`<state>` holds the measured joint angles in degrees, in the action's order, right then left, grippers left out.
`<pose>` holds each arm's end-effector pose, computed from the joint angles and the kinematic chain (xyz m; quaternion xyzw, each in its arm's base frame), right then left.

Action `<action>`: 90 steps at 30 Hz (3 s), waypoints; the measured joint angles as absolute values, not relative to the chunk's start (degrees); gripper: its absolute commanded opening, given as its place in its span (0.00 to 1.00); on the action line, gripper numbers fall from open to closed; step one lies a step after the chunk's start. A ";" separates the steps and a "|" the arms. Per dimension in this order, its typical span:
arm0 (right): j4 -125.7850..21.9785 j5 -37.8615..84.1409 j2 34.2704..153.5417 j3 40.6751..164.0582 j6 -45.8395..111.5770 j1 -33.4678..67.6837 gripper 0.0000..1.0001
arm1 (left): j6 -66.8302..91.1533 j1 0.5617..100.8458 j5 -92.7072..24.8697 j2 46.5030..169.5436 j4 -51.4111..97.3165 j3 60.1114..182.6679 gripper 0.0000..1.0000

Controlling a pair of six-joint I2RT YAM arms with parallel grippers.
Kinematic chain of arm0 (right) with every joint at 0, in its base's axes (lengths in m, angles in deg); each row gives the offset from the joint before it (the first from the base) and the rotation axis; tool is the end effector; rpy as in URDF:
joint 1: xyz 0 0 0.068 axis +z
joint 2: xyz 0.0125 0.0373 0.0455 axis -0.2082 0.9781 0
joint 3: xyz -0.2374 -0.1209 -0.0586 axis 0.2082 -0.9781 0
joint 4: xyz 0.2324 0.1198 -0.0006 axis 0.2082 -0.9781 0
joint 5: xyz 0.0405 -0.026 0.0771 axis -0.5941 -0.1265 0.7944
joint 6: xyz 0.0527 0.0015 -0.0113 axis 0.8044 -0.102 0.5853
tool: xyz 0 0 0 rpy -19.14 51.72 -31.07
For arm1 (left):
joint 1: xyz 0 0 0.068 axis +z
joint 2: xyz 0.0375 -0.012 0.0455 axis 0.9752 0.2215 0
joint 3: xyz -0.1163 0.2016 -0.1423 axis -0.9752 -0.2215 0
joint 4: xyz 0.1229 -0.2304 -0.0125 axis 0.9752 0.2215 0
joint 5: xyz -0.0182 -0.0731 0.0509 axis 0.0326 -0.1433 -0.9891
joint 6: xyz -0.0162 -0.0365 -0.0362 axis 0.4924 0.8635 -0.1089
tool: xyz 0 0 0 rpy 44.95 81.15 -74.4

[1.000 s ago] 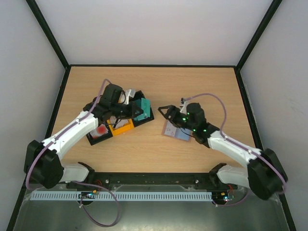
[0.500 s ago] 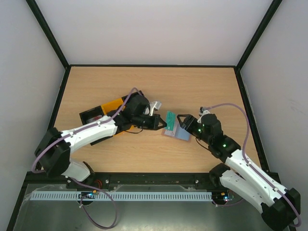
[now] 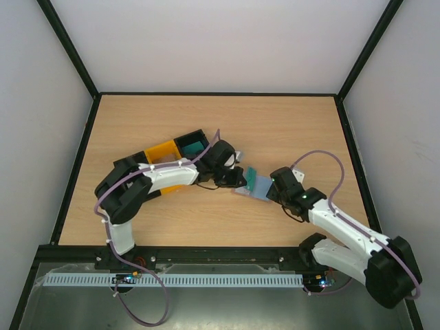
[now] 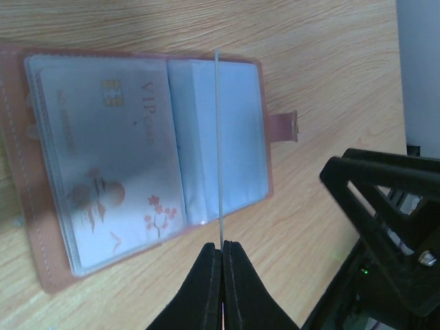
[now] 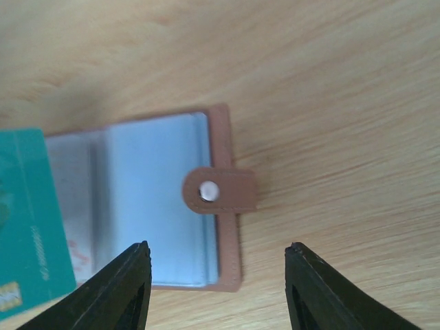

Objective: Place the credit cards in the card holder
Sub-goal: Insert the credit card into the card holder.

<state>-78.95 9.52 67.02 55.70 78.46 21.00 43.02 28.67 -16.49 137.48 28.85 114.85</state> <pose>0.1520 0.0943 0.1902 0.1758 0.9303 0.1794 0.2672 0.2486 -0.3046 0.1878 0.1360 0.8882 -0.4200 0.1270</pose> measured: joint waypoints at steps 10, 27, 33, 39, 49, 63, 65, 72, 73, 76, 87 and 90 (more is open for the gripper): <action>-76.96 11.01 75.81 55.05 76.49 21.00 0.54 | 40.61 29.06 -15.18 145.02 28.56 119.79 0.02; -74.49 12.76 82.84 54.83 77.12 21.00 0.41 | 41.29 29.50 -14.21 143.79 26.66 115.63 0.02; -73.15 12.67 83.50 54.76 77.76 21.00 0.39 | 42.03 29.65 -14.76 141.06 26.79 114.67 0.02; -72.39 12.47 83.76 54.70 77.89 21.00 0.38 | 42.67 29.87 -14.76 140.93 26.75 114.67 0.02; -72.10 12.38 83.76 54.61 77.95 21.00 0.36 | 43.67 30.00 -12.55 144.30 25.40 114.89 0.02; -71.95 12.43 83.74 54.55 77.95 21.00 0.36 | 47.13 30.31 -8.01 147.81 20.83 116.03 0.02; -71.95 12.43 83.72 54.52 77.95 21.00 0.36 | 48.13 30.31 -7.22 148.38 19.76 116.00 0.02; -71.95 12.45 83.70 54.52 78.00 21.00 0.36 | 51.72 30.33 -4.14 150.11 15.25 115.15 0.04; -71.95 12.45 83.70 54.52 78.00 21.00 0.36 | 52.07 30.35 -3.85 150.37 14.95 115.15 0.04; -71.95 12.45 83.70 54.52 78.02 21.00 0.36 | 52.50 30.48 -3.20 150.92 13.99 115.15 0.05; -71.73 12.69 83.02 54.20 78.59 21.00 0.41 | 51.61 29.87 -3.24 153.15 13.26 116.22 0.05; -71.80 12.89 81.64 53.50 79.40 21.00 0.46 | 51.04 29.28 -3.44 153.50 13.42 117.01 0.05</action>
